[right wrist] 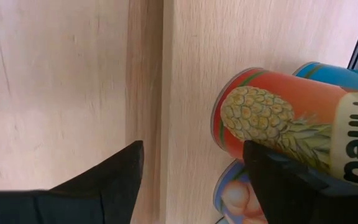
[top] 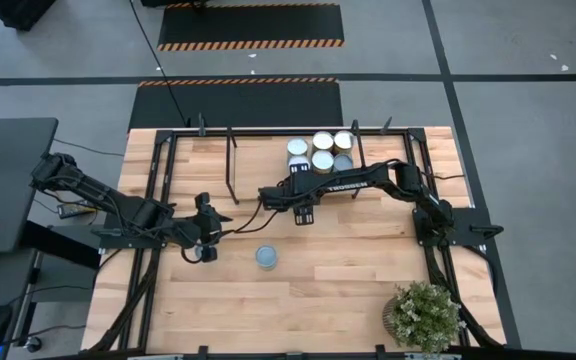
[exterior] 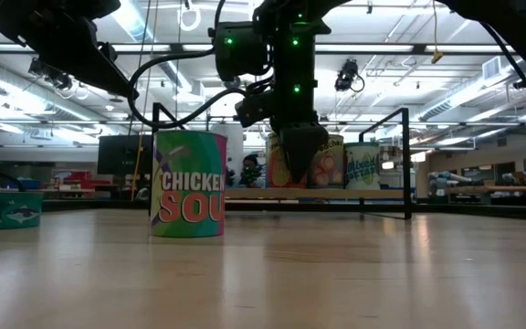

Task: Pick and place cans onto a shelf
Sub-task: Adjust the canned pineapple on the shelf, then put the canned chicken soup on the shelf

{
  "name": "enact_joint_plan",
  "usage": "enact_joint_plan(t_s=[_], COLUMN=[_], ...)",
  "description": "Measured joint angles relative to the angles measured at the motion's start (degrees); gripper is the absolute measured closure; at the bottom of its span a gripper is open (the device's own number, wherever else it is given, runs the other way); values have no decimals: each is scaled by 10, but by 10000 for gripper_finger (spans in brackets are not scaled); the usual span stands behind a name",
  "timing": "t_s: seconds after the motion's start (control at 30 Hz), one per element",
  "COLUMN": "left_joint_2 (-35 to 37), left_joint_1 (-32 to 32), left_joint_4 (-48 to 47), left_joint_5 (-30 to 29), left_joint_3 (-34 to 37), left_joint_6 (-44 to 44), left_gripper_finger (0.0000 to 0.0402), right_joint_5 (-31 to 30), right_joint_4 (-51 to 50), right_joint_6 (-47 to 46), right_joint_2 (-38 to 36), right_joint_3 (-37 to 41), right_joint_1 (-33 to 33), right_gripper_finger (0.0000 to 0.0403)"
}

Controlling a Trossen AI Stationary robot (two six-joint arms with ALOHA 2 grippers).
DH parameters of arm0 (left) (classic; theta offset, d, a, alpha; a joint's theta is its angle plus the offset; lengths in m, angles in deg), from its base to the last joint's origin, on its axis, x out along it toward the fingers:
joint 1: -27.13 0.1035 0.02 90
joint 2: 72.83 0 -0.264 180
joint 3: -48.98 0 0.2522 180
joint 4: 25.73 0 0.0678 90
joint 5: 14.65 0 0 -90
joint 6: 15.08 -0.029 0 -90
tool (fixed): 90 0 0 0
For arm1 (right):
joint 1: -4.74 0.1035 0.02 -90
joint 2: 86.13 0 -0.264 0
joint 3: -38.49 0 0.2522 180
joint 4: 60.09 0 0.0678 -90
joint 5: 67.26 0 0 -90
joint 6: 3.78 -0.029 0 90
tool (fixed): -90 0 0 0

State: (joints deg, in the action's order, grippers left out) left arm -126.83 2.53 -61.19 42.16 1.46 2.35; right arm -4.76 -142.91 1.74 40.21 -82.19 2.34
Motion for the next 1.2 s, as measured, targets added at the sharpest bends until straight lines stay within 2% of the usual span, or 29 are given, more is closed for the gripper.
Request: enact_joint_plan(t_s=[0.5,0.93,1.2], left_joint_2=[0,0,-9], left_joint_1=[0,0,0], left_joint_4=[0,8,12], left_joint_5=[2,18,85], left_joint_3=[0,-1,-1], left_joint_6=[0,-14,-1], left_gripper_finger=[259,259,250], right_joint_5=[17,17,41], right_joint_4=[-6,6,29], right_joint_6=[2,-63,-100], right_joint_2=[-5,-143,-156], right_joint_3=[0,-1,7], right_joint_1=[12,68,106], right_gripper_finger=[102,103,103])
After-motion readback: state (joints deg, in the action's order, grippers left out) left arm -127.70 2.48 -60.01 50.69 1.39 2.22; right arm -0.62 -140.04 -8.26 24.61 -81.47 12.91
